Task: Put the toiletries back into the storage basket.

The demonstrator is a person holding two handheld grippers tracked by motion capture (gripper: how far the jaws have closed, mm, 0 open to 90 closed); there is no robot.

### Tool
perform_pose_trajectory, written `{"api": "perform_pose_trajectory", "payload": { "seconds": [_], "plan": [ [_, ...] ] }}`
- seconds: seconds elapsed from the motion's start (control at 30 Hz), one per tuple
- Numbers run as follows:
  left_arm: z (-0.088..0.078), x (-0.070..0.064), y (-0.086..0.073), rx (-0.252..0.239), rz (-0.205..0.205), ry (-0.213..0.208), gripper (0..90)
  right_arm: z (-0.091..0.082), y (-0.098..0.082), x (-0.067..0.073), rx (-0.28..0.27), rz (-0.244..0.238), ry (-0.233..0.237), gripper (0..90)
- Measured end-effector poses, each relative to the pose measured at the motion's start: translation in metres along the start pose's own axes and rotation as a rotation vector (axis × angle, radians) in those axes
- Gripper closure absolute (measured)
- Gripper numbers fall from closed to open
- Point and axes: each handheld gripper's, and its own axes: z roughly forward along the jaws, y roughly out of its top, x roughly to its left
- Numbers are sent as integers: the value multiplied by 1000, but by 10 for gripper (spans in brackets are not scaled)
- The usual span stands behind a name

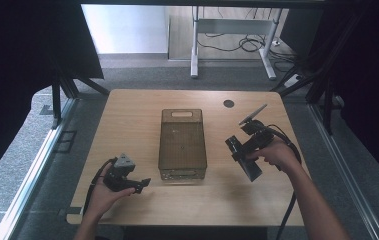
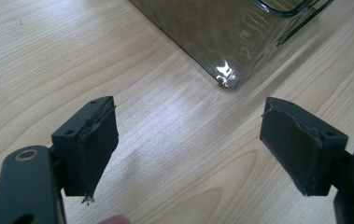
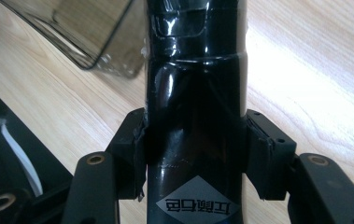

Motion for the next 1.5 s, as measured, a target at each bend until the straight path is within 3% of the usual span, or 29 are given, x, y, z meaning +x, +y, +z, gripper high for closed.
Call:
{"api": "perform_pose_trajectory", "payload": {
  "seconds": [0.6,1.07,1.5],
  "plan": [
    [2,-1,0,-2,-4,-8,196,-11,32,19,-43,4,42,467],
    [1,-1,0,-6,-3,-14,197,-8,58,34,-48,7,64,468],
    [3,-1,0,0,1,-16,196,0,71,37,-48,22,73,468]
  ]
}}
